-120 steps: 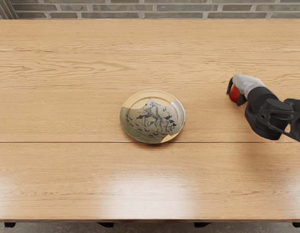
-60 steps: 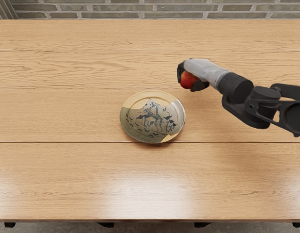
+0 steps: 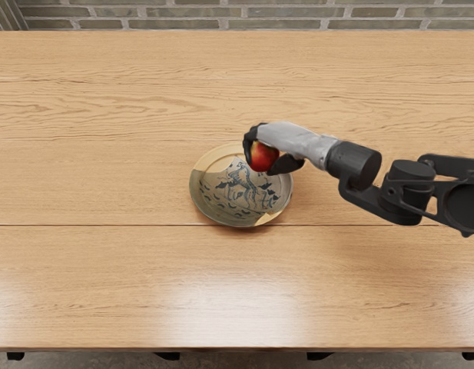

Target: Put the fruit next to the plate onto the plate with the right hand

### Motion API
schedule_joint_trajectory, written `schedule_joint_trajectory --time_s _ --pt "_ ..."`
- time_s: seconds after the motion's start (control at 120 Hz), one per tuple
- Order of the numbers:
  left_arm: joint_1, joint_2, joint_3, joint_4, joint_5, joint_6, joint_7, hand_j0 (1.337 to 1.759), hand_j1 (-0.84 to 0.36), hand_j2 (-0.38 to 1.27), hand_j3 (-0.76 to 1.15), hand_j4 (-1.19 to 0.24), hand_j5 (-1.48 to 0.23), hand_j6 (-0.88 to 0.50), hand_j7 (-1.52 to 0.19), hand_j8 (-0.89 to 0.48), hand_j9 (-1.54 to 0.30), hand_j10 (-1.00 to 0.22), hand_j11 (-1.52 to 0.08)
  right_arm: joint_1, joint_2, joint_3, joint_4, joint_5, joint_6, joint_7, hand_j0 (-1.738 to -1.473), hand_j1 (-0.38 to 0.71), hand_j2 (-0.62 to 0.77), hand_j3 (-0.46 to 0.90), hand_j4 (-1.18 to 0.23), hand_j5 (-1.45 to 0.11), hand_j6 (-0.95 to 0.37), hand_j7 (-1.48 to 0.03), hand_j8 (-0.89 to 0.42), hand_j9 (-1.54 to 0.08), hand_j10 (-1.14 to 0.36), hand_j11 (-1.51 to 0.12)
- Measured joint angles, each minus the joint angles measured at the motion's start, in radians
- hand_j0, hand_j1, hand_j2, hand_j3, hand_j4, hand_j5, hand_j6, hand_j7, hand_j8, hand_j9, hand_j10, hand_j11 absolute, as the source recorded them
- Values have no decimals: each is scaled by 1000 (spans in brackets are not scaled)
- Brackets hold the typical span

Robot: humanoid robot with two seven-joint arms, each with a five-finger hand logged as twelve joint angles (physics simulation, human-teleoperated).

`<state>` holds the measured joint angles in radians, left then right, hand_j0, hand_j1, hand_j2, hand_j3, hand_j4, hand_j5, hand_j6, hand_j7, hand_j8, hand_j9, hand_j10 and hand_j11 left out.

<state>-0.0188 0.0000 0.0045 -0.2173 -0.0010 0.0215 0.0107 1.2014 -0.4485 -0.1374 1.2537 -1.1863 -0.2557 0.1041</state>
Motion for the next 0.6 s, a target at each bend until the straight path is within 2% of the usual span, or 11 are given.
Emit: schedule_joint_trajectory --time_s 0.008,0.283,0.317,0.392,0.5,0.6 --pt "-1 0 0 0 0 0 0 1658 349 0 0 0 0 0 0 0 0 0 0 -1 2 0 0 0 0 0 -1639 328 213 -1 -570 -1232 -296 -1134 -179 -1160 -465 -1171" --pt "0 0 0 0 0 0 0 1658 349 0 0 0 0 0 0 0 0 0 0 -26 44 2 -32 7 -3 -3 -1642 341 194 0 -580 -1184 -298 -1100 -163 -1133 -454 -1149" --pt "-1 0 0 0 0 0 0 1658 349 0 0 0 0 0 0 0 0 0 0 -30 57 18 -42 18 -4 -4 -1644 262 160 0 -532 -1051 -281 -975 -167 -1007 -482 -1019" --pt "0 0 0 0 0 0 0 1658 349 0 0 0 0 0 0 0 0 0 0 -38 76 55 -56 39 -5 -6 -1648 84 110 0 -377 -740 -204 -687 -125 -709 -343 -718" --pt "0 0 0 0 0 0 0 1658 349 0 0 0 0 0 0 0 0 0 0 -38 73 82 -57 59 13 -6 -1652 -81 63 0 -234 -450 -132 -419 -85 -432 -214 -437" --pt "-1 0 0 0 0 0 0 1658 349 0 0 0 0 0 0 0 0 0 0 -30 0 229 -42 106 286 -8 -1655 -173 38 0 -155 -290 -93 -271 -64 -279 -142 -282"
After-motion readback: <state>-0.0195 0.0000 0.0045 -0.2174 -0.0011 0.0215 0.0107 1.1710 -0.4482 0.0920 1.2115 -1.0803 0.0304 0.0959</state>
